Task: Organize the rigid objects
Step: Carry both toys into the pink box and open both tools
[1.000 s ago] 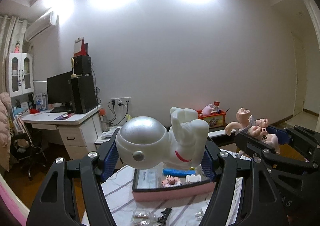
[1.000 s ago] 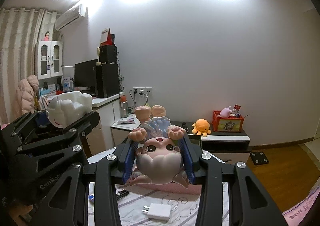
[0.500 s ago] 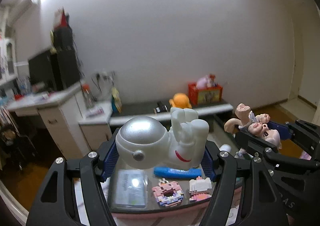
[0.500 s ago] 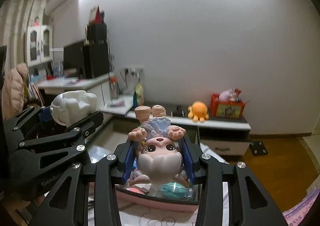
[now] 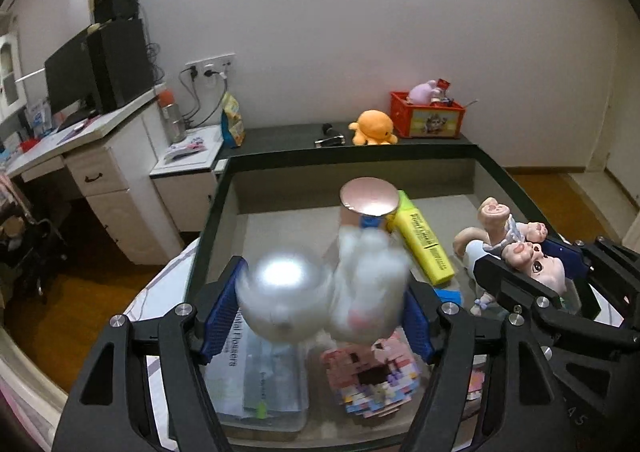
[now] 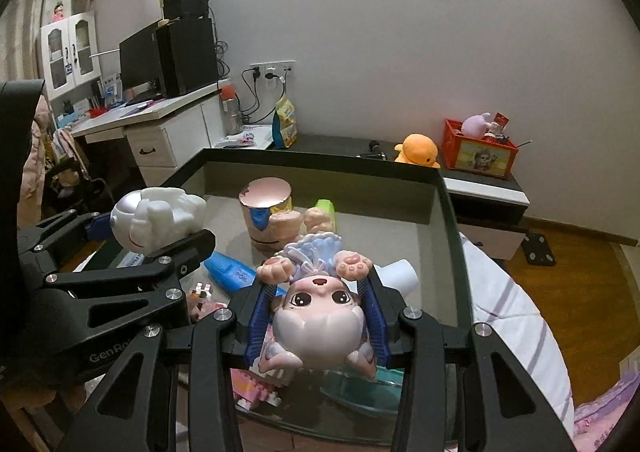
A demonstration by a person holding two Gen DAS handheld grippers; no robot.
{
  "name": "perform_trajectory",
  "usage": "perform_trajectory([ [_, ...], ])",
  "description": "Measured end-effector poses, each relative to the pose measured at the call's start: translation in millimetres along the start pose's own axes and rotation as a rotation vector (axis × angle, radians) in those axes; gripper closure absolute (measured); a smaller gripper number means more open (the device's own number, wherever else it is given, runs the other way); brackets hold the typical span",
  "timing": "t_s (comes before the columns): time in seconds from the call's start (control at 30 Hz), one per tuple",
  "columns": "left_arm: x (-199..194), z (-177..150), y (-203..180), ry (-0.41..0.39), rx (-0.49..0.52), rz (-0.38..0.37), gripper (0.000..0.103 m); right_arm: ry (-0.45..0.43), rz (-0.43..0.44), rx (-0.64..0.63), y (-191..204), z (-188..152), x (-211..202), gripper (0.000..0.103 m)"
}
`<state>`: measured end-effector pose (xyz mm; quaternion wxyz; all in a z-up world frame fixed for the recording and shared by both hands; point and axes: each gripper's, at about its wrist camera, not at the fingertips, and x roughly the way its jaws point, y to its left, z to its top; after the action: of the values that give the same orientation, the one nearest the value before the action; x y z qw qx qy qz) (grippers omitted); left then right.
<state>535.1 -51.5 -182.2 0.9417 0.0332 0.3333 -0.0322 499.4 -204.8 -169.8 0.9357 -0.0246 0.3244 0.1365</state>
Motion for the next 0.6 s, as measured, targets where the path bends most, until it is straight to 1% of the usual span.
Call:
perform_trajectory([
  [0.03, -1, -1, 2, -0.004, -0.002, 0.016, 0.025, -0.002, -0.001, -0.008, 1, 1, 1, 0.059],
  [0.07, -3, -1, 4, -0.01, -0.006, 0.025, 0.024, -0.002, -0.009, -0.014, 2, 1, 1, 0.058],
  [0.1, -5, 0, 6, -0.015, -0.013, 0.03, 0.023, -0.003, -0.019, -0.016, 3, 2, 0, 0.054],
  [0.13, -9, -1, 8, -0.024, -0.025, 0.028, 0.019, -0.012, -0.03, -0.017, 3, 2, -3, 0.051],
  [0.23, -28, 0, 18, -0.072, -0.07, 0.029, 0.011, -0.067, -0.049, 0.001, 1, 6, -23, 0.033],
  [0.27, -36, 1, 21, -0.089, -0.076, 0.031, 0.008, -0.088, -0.052, 0.004, 1, 9, -30, 0.019],
  [0.3, -46, 1, 22, -0.108, -0.08, 0.035, 0.003, -0.101, -0.045, 0.0, 0, 11, -38, 0.017],
  [0.33, -56, 1, 23, -0.131, -0.079, 0.036, 0.003, -0.106, -0.034, 0.0, 1, 13, -45, 0.017],
  [0.47, -106, -3, 26, -0.216, -0.077, 0.037, 0.0, -0.165, -0.021, -0.002, 13, 15, -87, 0.017],
  [0.6, -155, -11, 26, -0.299, -0.057, 0.053, 0.0, -0.237, -0.02, -0.002, 30, 10, -135, 0.015],
])
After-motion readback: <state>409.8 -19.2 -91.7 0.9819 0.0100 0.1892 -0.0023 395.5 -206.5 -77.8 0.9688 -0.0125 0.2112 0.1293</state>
